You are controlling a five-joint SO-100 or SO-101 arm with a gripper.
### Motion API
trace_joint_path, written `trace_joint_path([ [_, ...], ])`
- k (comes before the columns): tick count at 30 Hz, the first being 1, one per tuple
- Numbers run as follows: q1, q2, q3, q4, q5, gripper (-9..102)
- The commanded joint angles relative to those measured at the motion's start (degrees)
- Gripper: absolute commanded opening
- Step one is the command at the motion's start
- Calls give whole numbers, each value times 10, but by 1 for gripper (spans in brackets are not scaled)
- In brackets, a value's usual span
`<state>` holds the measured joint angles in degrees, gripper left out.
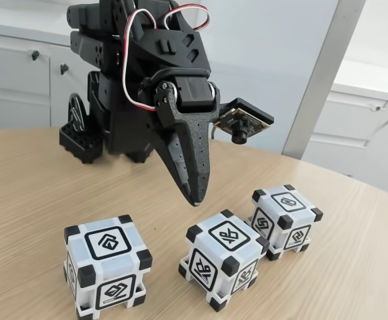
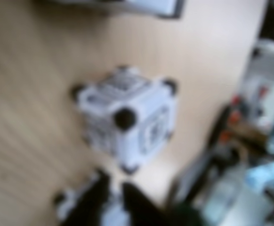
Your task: Stack cubes from left to right.
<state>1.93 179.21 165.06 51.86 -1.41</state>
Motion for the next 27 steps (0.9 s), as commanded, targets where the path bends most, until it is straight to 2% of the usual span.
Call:
trace_joint_path([
  [1,-4,5,-5,-2,3,0],
  [17,4,5,-19,0,-5,0],
  [23,-4,5,-105,14,10,0],
  [27,-4,0,-188,56,13,0],
])
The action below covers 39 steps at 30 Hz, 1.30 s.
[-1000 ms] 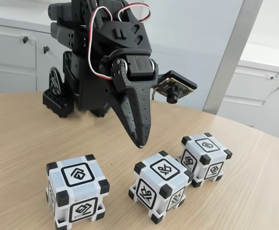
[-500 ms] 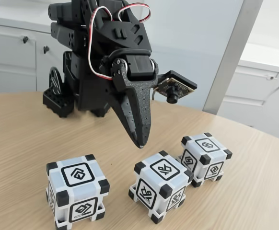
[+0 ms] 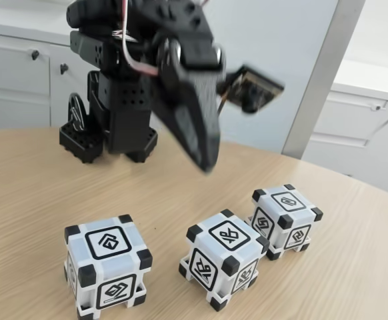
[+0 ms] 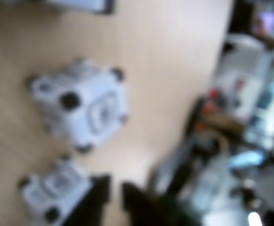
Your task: Stack cubes from left to right.
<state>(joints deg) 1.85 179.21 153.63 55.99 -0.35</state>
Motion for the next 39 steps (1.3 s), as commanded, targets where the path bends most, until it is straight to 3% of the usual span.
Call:
trace_joint_path([
  [1,-3,-6,-98,32,2,1],
  [7,-15,-49,-257,162,3,3],
  [12,-84,-279,-417,241,-25,3],
  [21,-104,-570,-675,310,-157,22],
  [29,-105,-702,-701,316,-307,38],
  [39,-105,-851,-697,323,-537,41],
])
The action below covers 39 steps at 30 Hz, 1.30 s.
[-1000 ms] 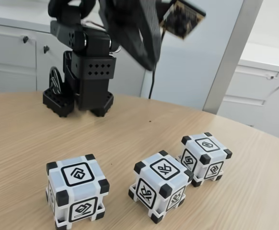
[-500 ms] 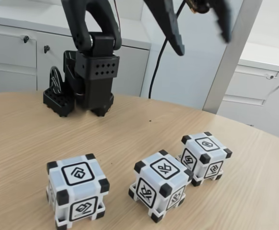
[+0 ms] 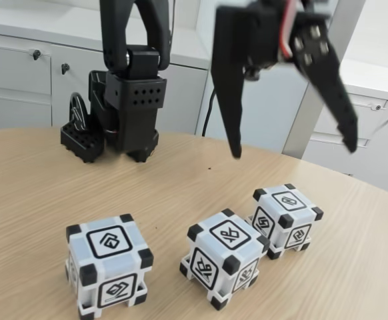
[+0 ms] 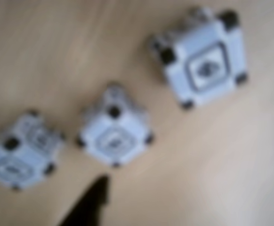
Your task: Stack cubes from left to right.
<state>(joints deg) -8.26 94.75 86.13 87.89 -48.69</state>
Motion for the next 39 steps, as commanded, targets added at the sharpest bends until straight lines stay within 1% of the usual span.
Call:
trace_joint_path([
  [1,-4,-7,-20,4,-77,41],
  [6,-4,-11,-18,-5,-162,41],
  [9,-10,-14,-24,-5,-185,42],
  [17,-76,-111,-27,-5,-134,42],
  [28,-125,-118,-28,-6,-124,44],
  [39,-126,-121,-28,-7,-125,43],
])
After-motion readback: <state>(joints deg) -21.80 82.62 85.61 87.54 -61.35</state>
